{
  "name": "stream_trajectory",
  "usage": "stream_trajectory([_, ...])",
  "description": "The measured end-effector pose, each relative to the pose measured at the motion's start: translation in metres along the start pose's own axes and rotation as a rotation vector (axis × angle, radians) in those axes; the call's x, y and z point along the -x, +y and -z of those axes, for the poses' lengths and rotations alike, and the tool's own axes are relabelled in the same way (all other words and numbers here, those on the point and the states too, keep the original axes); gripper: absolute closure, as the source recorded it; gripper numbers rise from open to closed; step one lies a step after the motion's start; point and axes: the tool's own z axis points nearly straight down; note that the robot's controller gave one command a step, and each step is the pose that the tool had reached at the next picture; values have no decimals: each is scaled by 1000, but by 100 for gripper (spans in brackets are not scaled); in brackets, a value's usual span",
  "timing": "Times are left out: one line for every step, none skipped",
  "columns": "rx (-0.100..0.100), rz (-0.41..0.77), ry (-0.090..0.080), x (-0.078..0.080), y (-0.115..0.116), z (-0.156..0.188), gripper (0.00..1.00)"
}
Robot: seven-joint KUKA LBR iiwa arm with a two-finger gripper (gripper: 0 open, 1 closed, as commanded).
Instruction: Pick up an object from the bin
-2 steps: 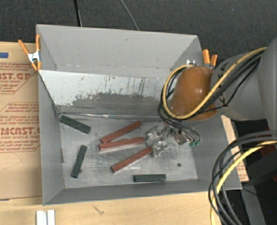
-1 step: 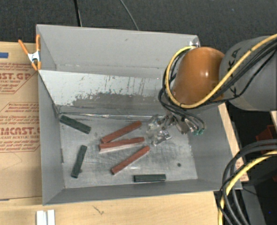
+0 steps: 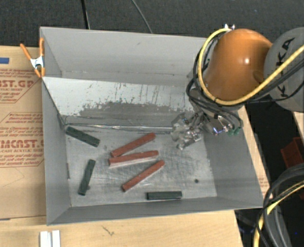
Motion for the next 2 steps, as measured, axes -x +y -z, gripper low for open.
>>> stream_trajectory([3, 202, 1, 27, 49, -82, 0])
stream_trajectory([0, 201, -3, 28, 47, -79, 0])
